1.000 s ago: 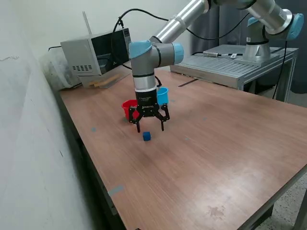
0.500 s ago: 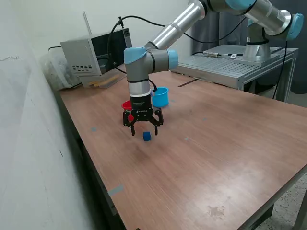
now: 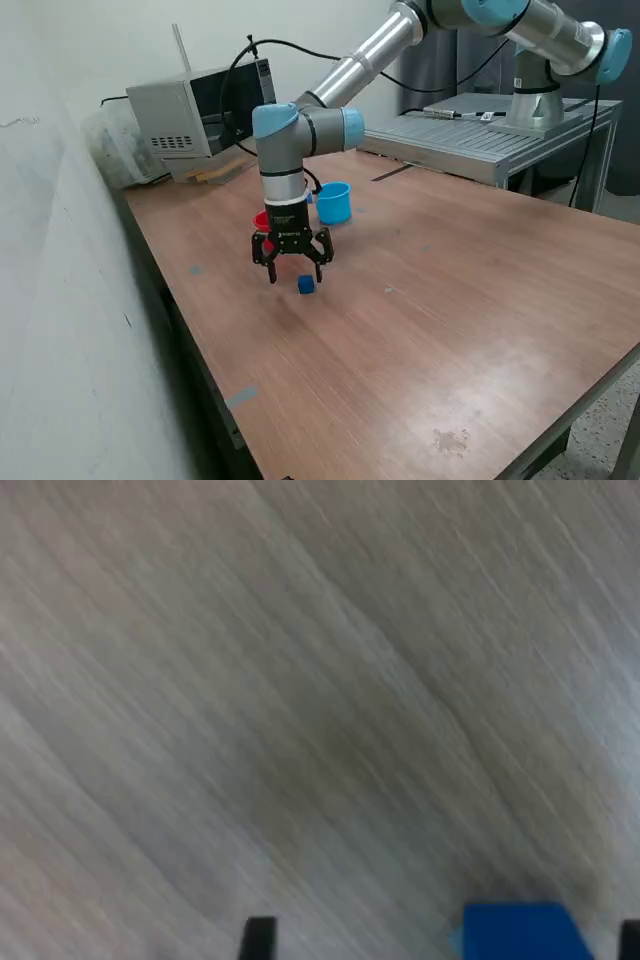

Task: Place red objects in the red bin, and blue objects in the blue bin.

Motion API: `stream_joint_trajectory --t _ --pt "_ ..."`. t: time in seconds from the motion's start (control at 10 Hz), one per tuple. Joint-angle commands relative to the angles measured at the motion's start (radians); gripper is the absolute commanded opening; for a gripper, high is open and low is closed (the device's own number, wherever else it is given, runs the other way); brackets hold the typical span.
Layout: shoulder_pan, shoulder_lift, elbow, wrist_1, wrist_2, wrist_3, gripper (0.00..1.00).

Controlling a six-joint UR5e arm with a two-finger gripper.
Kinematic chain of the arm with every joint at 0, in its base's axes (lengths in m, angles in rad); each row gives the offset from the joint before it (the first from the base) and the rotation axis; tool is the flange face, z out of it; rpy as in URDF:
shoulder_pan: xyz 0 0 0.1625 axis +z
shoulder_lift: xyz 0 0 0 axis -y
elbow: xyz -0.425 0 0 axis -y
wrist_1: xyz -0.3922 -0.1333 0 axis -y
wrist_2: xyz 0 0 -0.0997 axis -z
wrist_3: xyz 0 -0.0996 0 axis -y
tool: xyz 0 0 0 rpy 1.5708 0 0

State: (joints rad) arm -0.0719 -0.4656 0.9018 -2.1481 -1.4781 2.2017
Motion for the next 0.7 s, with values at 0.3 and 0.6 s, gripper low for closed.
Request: stream_joint_trajectory --t 0.3,0.6 --pt "0.011 0.002 0.003 -0.021 -0.01 0.004 0.0" --pt "0.011 -0.033 0.005 -0.019 -0.082 0.009 0.0"
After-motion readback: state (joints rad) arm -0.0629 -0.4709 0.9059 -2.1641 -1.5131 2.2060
